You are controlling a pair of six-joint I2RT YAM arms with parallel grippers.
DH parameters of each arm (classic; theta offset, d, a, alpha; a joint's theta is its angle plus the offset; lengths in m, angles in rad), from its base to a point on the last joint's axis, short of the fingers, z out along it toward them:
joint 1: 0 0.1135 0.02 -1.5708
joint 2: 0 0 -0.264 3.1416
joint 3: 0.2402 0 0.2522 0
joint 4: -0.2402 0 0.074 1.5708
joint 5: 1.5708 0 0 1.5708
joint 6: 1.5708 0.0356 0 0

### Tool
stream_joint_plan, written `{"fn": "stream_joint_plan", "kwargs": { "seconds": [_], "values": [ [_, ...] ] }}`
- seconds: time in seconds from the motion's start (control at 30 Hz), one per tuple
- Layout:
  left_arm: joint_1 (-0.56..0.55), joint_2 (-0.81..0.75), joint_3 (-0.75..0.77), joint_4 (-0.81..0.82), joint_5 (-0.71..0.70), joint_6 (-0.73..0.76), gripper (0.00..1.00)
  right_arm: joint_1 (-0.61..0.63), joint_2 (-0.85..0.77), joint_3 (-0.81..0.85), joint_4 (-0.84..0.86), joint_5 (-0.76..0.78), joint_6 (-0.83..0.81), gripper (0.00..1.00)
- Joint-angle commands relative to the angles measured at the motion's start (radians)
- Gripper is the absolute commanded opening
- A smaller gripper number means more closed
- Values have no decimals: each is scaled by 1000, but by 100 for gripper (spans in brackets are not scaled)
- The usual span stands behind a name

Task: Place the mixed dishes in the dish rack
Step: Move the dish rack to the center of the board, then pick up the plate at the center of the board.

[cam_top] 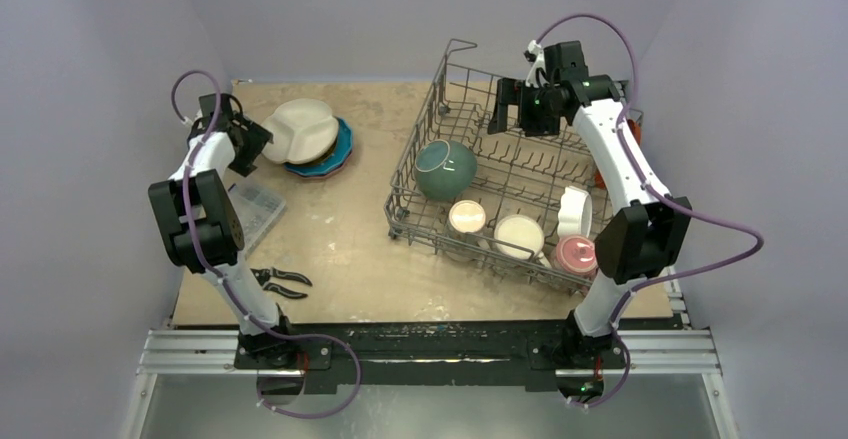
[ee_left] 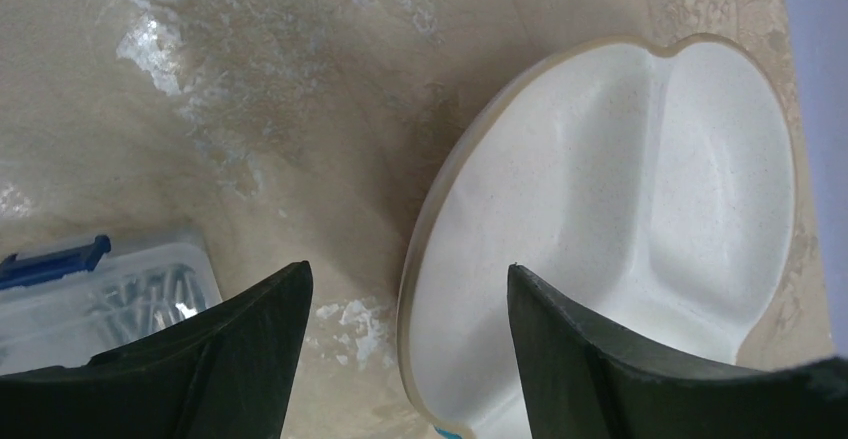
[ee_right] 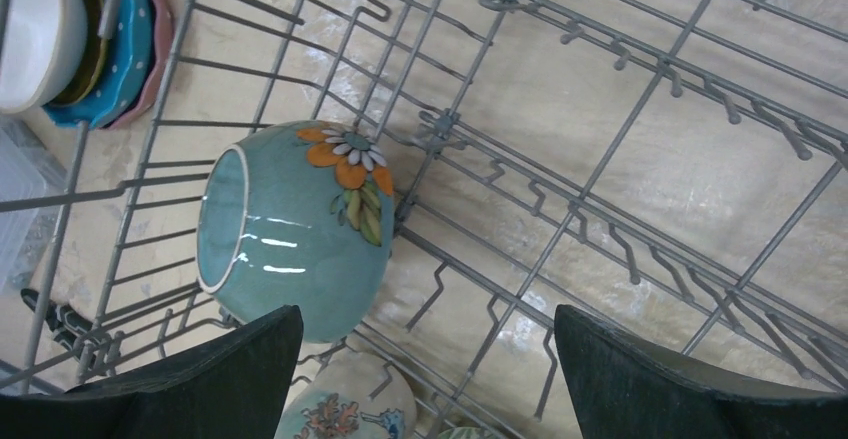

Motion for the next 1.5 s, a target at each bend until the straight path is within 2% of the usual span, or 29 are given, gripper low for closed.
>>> {"fn": "stream_joint_plan", "kwargs": {
  "seconds": [0.0,0.1,0.23,0.37,0.5,0.63,0.93,1.07,1.47],
  "values": [
    [14,33,34,99,21,54,69,-19,-6,54,-8,-68,-16,98],
    [13,52,23,173,74,43,66,-20,-16,49,-8,-61,-19,98],
    [14,92,34,190,104,0,62,-20,-20,53,-7,-63,-21,98],
    [14,101,2,275,108,-57,57,-20,-16,59,-9,-62,-22,98],
    [14,112,-2,289,99,-90,54,-20,-12,61,-12,-64,-22,98],
    [14,88,-58,342,96,-102,46,-20,-15,61,-12,-62,-23,98],
    [14,56,-168,474,137,-138,21,-19,-27,54,-12,-67,-24,98],
    [16,26,-189,488,136,-121,6,-20,-36,45,-9,-71,-24,98],
    [21,-67,-182,434,171,-91,0,-20,-55,32,-7,-85,-18,98]
  ]
}}
